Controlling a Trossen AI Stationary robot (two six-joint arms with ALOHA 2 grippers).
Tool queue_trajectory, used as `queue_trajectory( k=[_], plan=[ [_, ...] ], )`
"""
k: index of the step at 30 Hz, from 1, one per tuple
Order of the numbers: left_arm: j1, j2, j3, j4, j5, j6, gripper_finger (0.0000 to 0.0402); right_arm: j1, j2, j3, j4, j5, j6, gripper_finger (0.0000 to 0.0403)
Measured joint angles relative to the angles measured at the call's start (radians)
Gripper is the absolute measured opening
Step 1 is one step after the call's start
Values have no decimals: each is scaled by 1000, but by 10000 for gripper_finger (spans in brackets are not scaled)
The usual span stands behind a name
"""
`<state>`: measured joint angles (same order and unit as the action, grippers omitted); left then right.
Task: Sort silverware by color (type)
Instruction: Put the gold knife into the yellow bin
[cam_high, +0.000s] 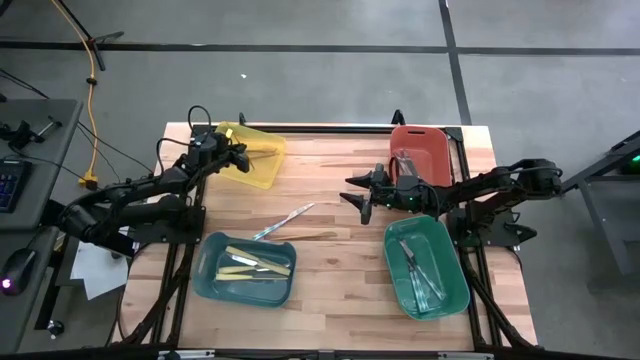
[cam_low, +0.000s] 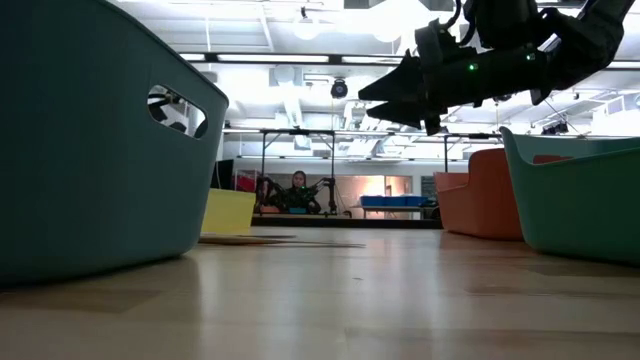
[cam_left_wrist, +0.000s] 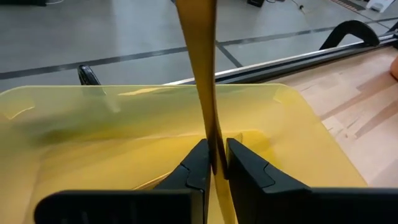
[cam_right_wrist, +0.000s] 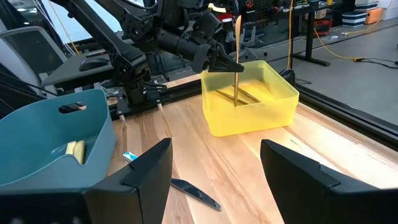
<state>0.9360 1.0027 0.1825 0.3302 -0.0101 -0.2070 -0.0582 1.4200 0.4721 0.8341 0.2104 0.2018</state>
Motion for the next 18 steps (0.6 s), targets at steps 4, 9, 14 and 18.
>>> queue_trajectory(
  k=[4,9,14,18],
  plan=[
    [0,0,-1,-7,-7,11,39,0,0,0,0,0,0,227],
    [0,2,-4,-33,-4,27,64,0,0,0,0,0,0,227],
    [0,4,-6,-49,2,40,89,0,0,0,0,0,0,227],
    [-1,4,-6,-46,2,42,104,0,0,0,0,0,0,227]
  ],
)
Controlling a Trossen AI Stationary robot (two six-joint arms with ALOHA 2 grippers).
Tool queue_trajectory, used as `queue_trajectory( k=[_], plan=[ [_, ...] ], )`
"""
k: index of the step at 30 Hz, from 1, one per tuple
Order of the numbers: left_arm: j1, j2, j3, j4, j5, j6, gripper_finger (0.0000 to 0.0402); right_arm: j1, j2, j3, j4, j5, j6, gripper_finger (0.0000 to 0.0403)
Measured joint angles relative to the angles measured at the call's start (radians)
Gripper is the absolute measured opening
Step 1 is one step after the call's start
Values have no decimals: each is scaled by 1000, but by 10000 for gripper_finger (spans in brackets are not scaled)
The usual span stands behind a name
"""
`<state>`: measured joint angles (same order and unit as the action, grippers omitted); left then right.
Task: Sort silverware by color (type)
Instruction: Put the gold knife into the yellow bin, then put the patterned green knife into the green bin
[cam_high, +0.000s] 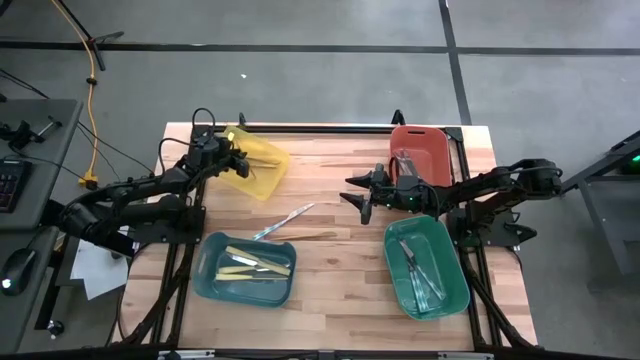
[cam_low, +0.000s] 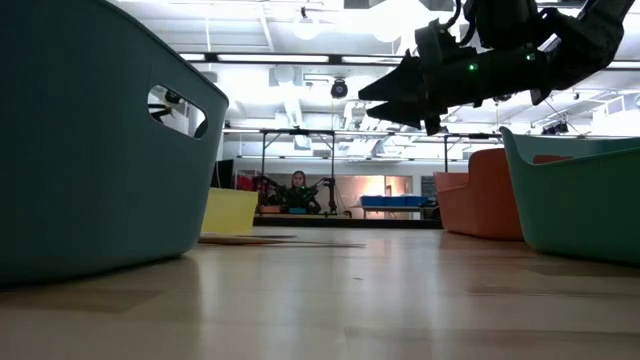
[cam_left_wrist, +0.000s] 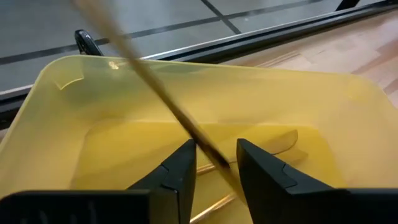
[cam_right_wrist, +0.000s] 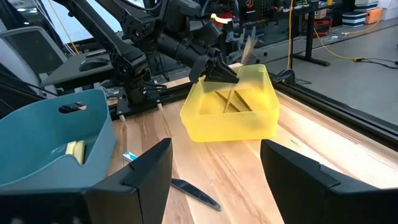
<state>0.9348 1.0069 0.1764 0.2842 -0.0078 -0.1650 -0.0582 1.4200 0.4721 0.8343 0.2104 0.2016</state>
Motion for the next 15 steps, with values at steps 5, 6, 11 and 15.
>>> queue_trajectory(
  k=[5,6,11,15],
  plan=[
    [0,-1,0,11,0,-5,111,0,0,0,0,0,0,227],
    [0,-1,0,15,0,-10,111,-1,0,0,0,0,0,227],
    [0,-2,1,23,0,-16,111,-1,0,0,0,1,0,227],
    [0,-3,1,24,0,-17,111,-1,0,0,0,1,-4,227]
  ],
)
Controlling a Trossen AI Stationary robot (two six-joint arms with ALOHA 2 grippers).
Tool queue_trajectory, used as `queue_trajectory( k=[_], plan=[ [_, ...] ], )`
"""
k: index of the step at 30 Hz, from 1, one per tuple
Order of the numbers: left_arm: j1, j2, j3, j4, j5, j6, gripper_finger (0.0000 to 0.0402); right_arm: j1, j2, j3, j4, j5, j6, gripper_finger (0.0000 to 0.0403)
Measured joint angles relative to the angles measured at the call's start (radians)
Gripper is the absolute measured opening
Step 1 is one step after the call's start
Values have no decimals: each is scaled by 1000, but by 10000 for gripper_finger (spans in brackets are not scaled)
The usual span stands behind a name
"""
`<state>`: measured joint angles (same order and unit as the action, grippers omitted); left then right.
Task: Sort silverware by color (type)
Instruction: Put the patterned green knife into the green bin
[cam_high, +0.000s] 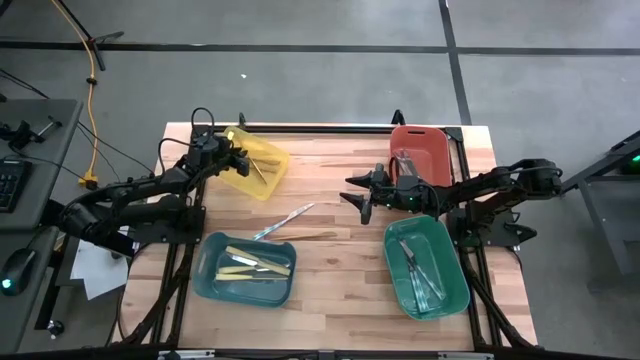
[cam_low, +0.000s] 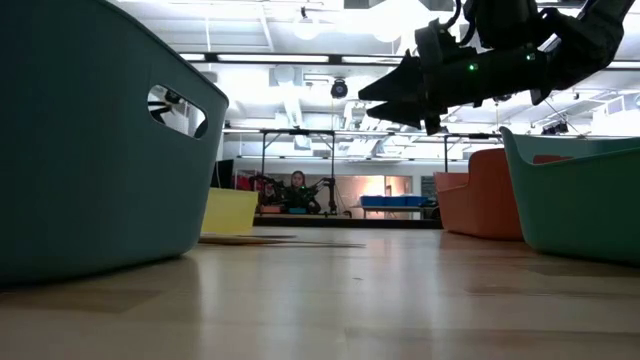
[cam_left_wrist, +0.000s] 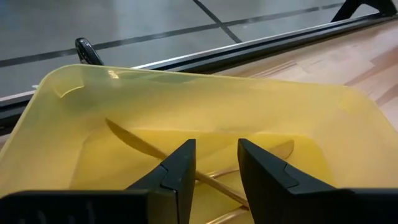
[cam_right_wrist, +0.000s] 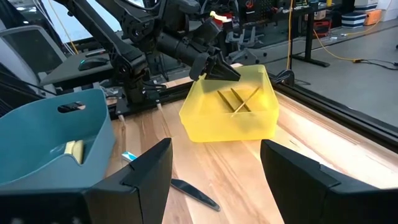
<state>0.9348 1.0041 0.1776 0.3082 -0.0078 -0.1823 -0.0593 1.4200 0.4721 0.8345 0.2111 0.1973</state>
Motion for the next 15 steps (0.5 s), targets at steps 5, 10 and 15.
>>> queue_trajectory(
  k=[5,10,15],
  plan=[
    [1,-44,1,63,101,-7,111,0,0,0,0,1,-20,227],
    [-34,-137,2,181,388,-7,111,0,0,0,0,0,-22,227],
    [-147,-220,-13,266,523,13,107,0,0,0,1,0,-22,227]
  ],
)
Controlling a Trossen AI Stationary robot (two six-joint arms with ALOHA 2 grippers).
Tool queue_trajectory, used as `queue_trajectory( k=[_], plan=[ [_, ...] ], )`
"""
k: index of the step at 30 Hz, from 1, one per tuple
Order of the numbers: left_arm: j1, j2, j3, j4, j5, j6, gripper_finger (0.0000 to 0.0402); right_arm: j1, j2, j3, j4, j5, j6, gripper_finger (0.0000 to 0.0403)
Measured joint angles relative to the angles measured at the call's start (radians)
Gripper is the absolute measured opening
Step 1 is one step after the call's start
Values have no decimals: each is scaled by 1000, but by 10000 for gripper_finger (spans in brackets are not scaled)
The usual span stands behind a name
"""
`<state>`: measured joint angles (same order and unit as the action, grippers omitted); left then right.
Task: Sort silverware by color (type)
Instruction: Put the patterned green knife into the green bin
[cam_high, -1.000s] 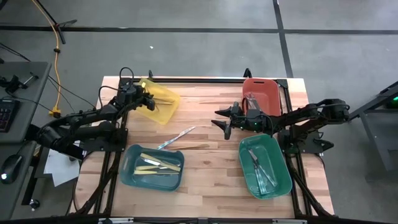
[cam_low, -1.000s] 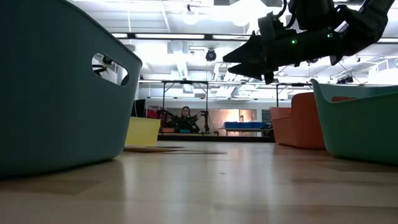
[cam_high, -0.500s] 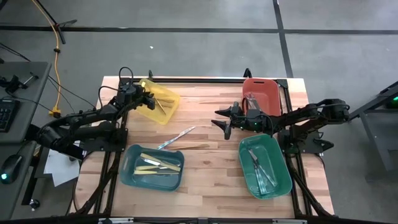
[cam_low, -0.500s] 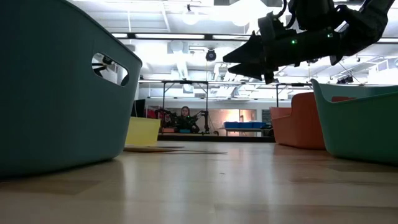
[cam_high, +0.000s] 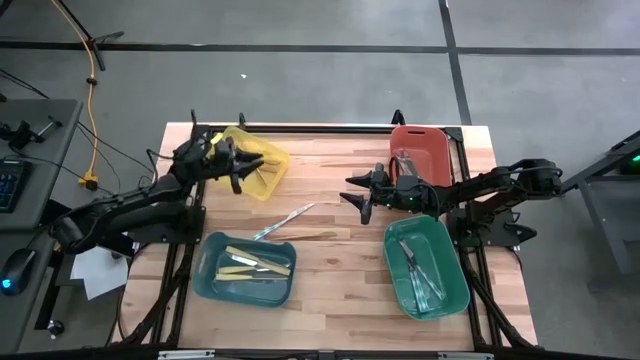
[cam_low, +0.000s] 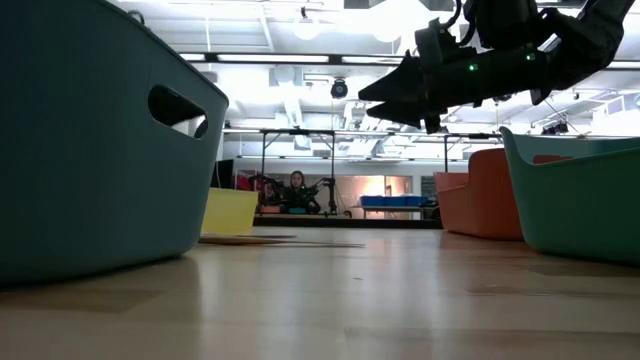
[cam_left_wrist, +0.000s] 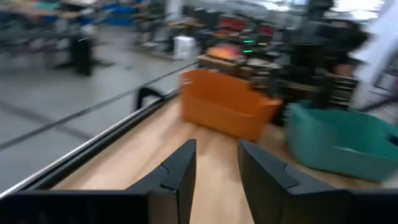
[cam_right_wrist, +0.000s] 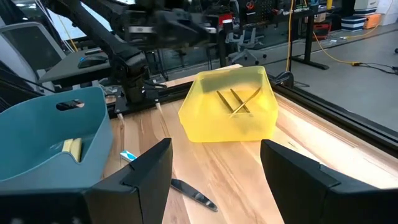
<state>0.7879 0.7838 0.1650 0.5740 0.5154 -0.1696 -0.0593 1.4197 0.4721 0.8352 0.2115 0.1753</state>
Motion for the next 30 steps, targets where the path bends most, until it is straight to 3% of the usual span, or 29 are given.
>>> queue_trajectory(
  k=[3,9,12,17,19,30],
  plan=[
    [-95,-32,0,2,-3,43,86,0,0,0,3,6,0,227],
    [-286,-65,0,-13,-71,185,7,-12,0,0,9,55,0,227],
    [-371,-75,18,-122,-89,282,7,-24,0,0,9,55,0,227],
    [-489,-78,86,-364,-236,371,1,-42,0,0,9,55,0,227],
    [-531,-78,107,-429,-248,381,1,-46,0,0,9,55,0,227],
    [-718,-46,134,-554,-267,297,0,-48,0,0,53,55,-1,227]
  ],
)
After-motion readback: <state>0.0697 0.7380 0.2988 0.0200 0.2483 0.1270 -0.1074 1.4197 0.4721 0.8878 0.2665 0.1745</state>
